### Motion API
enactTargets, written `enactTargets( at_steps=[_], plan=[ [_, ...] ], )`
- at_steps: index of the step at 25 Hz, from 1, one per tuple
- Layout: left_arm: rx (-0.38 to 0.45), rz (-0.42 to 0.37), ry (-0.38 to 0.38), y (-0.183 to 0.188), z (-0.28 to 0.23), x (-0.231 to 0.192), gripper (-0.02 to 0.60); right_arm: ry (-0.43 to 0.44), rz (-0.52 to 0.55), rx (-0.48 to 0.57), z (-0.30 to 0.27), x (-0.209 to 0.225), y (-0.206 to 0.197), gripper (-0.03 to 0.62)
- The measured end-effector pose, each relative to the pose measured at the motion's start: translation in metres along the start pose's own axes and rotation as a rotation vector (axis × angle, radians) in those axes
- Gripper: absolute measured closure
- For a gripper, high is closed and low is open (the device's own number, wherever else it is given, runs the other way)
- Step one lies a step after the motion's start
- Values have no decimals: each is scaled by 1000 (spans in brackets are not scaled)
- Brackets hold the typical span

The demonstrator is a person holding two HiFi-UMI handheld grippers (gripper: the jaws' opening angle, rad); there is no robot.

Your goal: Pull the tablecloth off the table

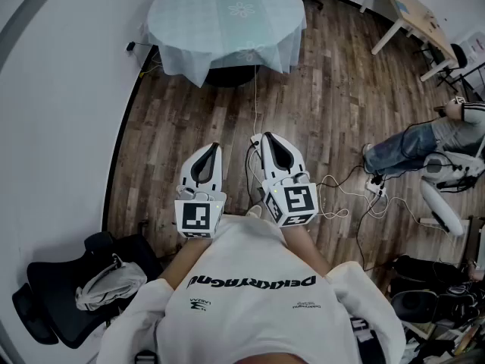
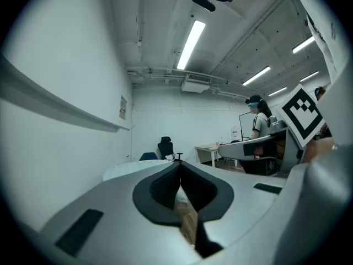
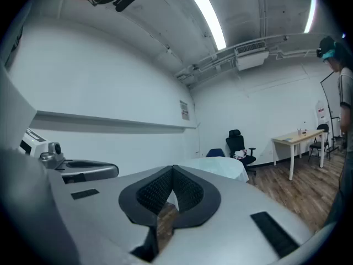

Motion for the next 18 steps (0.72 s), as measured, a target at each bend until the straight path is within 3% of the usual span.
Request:
enactTargets(
  at_steps=[11,18],
  plan=[
    [-43,7,47,-9,-5,20,566,23,-25,-1,2,20,-11,561],
    [-77,49,80,-28,-19,5,566,30,-49,-27,-19,29,-23,560]
  ],
)
Point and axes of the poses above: the fingertips, and each gripper's own axes: z backward along the fingers, x to its right, y out of its top, the point moved 10 cm from there along z, backward along the fingers
